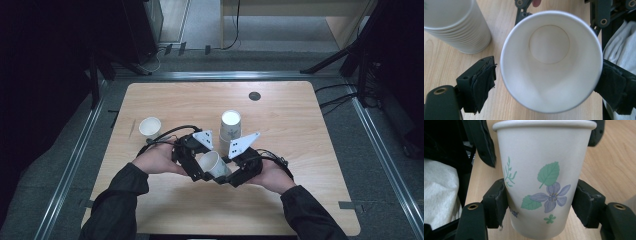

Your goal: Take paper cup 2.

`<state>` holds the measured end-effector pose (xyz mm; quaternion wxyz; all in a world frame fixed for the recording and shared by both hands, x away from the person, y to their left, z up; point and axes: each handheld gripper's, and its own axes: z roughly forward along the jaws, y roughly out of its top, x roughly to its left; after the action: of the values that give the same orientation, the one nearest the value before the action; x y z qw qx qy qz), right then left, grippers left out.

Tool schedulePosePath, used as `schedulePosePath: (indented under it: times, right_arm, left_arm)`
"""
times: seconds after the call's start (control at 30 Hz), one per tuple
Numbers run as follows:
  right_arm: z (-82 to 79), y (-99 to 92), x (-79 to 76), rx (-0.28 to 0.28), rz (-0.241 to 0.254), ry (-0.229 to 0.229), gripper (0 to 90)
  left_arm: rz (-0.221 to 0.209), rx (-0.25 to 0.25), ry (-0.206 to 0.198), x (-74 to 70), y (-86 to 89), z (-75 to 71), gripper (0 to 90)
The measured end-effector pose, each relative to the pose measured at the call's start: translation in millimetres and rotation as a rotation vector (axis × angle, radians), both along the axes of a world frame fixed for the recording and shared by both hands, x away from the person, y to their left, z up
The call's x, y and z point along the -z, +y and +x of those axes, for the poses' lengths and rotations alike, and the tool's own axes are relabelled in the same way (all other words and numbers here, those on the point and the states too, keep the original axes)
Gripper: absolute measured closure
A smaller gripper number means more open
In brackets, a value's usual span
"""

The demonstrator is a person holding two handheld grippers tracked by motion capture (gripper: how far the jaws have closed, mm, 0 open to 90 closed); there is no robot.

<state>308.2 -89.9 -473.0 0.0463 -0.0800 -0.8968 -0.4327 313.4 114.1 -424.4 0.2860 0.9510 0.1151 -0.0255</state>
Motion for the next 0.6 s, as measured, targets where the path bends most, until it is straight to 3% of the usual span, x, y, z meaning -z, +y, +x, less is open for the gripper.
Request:
schedulePosePath:
  times: [0.1, 0.23, 0.5, 0.6]
  right_arm:
    - [1.3, -3.7, -2.0, 0.006, 0.014, -0.008, 34.5]
    - [1.9, -7.5, -4.0, 0.011, 0.034, -0.013, 34.4]
    - [2.6, -11.6, -6.5, 0.017, 0.056, -0.014, 34.3]
    - [2.2, -12.8, -7.2, 0.013, 0.063, -0.002, 34.1]
  left_arm:
    - [-0.044, -0.019, 0.007, -1.0, 7.9, 0.4, 9.5]
    - [-0.089, -0.043, -0.015, -1.4, 17.4, -1.5, 9.6]
    - [-0.18, -0.081, -0.004, -1.5, 26.7, -5.4, 9.5]
    - [-0.228, -0.107, 0.023, 1.1, 28.7, -6.4, 9.6]
